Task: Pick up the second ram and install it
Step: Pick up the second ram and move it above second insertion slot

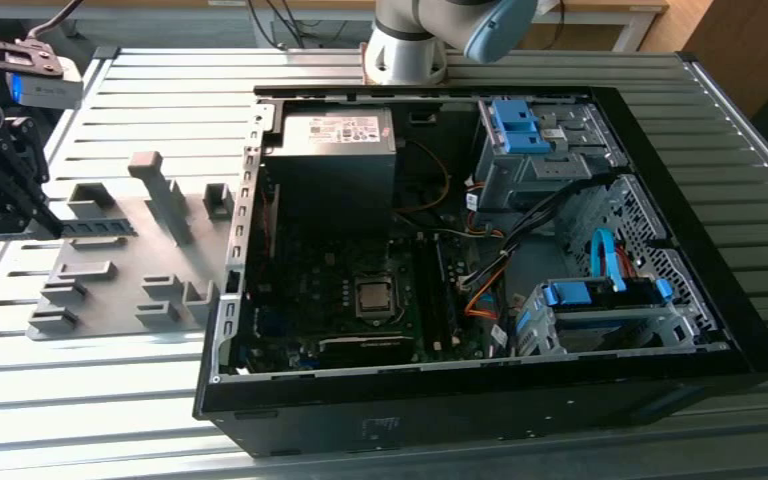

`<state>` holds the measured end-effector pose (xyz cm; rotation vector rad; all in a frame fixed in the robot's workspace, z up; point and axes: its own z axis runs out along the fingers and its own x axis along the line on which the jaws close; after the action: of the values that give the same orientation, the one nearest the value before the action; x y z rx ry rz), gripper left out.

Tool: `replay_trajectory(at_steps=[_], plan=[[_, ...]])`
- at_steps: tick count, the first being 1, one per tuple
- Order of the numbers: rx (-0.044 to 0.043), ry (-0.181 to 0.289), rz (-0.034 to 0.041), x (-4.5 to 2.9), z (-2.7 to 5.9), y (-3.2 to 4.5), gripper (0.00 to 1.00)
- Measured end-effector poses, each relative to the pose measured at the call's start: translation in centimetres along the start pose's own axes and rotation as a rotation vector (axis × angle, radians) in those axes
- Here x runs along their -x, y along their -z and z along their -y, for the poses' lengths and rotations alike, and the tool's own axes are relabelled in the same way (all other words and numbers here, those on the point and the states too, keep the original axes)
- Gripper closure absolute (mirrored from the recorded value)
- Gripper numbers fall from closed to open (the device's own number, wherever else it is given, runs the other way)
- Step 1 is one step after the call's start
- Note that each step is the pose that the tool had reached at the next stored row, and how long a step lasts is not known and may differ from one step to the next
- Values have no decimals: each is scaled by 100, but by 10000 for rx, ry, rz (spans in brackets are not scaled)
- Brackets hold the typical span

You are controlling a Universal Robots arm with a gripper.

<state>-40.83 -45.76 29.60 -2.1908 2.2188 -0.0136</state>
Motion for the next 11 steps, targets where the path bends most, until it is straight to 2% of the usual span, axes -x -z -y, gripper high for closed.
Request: replay_trajectory(at_steps=[11], plan=[[-1, 0, 0, 0, 1, 24, 86]])
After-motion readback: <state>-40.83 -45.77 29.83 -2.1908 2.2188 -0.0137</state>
